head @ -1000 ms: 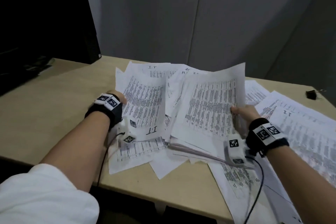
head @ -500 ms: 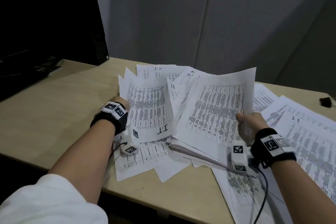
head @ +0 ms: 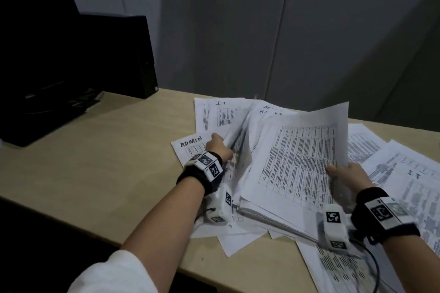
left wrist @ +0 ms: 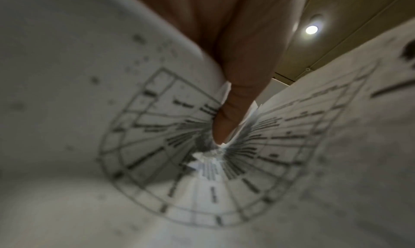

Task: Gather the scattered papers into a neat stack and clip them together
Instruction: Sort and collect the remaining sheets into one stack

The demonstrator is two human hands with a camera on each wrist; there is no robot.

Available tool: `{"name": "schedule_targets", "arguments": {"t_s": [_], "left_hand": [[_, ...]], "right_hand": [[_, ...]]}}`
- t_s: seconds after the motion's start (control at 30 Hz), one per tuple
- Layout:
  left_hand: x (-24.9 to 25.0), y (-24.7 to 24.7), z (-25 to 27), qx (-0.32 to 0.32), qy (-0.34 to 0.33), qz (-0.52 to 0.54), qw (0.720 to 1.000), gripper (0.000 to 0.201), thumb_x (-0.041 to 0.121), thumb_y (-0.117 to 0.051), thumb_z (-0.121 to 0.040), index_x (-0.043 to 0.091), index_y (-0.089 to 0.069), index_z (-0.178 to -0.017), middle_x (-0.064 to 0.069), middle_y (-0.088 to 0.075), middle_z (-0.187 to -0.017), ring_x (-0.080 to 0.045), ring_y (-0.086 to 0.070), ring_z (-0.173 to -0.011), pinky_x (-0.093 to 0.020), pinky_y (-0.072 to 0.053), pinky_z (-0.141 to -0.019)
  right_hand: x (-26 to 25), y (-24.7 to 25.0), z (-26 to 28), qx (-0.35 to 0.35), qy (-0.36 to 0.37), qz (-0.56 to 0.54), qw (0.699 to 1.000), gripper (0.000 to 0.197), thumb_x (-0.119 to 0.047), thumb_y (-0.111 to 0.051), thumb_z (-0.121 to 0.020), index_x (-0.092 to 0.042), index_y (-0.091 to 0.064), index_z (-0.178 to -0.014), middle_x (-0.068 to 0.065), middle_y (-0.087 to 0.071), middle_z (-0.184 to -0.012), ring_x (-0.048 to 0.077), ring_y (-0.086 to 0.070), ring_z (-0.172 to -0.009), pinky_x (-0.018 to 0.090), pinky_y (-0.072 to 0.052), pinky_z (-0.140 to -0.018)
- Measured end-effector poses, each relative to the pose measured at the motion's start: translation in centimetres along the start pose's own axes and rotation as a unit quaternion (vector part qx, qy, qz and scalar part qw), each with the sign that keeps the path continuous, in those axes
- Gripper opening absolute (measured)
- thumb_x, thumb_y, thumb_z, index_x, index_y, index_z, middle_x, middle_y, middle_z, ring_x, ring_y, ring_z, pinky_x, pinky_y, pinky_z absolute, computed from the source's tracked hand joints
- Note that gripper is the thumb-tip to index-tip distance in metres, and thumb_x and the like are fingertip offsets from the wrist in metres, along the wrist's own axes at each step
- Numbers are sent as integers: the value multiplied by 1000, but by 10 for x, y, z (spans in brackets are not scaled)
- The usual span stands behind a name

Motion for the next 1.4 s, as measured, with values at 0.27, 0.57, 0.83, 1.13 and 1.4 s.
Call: {"name": "schedule_targets", "arguments": {"t_s": [0.27, 0.57, 0.83, 1.13, 1.4], "left_hand": [[-81, 68, -47, 113, 132, 87, 981, 53, 24, -70, -63, -1, -64, -110, -18, -63, -120, -34, -61, -107, -40, -49, -96], [-51, 42, -25, -28, 105, 41, 993, 52, 12, -66, -84, 0, -47, -132, -15, -49, -136, -32, -48, -124, -33, -40, -99], [-40, 121, -11, 159, -18, 7, 987, 51, 9, -73, -77, -6, -54, -121, -22, -60, -122, -35, -58, -111, -39, -46, -92], [66, 248, 59, 392, -278, 190, 856, 38, 14, -64, -85, 0, -56, -120, -9, -59, -121, -18, -56, -110, -23, -44, -85], [97, 112, 20, 84, -222, 213, 948, 47, -4, -67, -79, -7, -52, -123, -11, -58, -117, -21, -55, -102, -25, -43, -80]], "right_hand": [[6, 1, 1, -19, -15, -12, 1000, 16, -12, -57, -90, 2, -51, -85, 10, -49, -64, 21, -48, -53, 25, -45, -40], [2, 4, 8, -25, -30, -29, 999, 22, -14, -58, -89, 3, -52, -101, 8, -50, -69, 19, -48, -57, 24, -45, -40], [-5, 6, 18, -39, -28, -89, 995, 24, -6, -55, -90, 2, -46, -110, 9, -51, -79, 17, -48, -64, 10, -42, -33], [1, 4, 3, -81, -44, -120, 989, 8, -7, -52, -91, 0, -50, -94, 10, -52, -80, 16, -53, -60, 15, -46, -40], [8, 3, 4, -128, -81, -208, 967, 24, -16, -40, -98, 1, -56, -106, 9, -74, -72, 17, -70, -61, 22, -55, -59]]}}
Point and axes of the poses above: each hand's wrist, its own z-axis away from the middle knuckle, its own y-axis out of the back of the hand, x = y × z, the point moved 8 cm from there along -z, towards the middle knuckle
